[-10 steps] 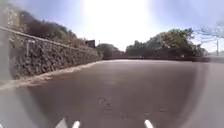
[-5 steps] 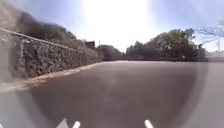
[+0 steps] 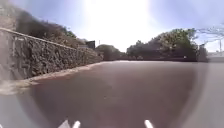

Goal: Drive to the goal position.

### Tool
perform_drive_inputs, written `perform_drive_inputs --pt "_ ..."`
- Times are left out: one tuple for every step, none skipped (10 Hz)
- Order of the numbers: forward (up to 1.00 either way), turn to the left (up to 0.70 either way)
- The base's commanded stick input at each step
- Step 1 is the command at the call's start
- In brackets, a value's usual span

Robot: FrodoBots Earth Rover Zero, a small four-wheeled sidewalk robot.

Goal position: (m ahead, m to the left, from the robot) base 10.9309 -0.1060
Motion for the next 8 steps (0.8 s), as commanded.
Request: perform_drive_inputs --pt "0.70 0.00" --pt "0.70 0.00" --pt "0.70 0.00" --pt "0.70 0.00" --pt "0.70 0.00" --pt "0.70 0.00" --pt "0.70 0.00" --pt "0.70 0.00"
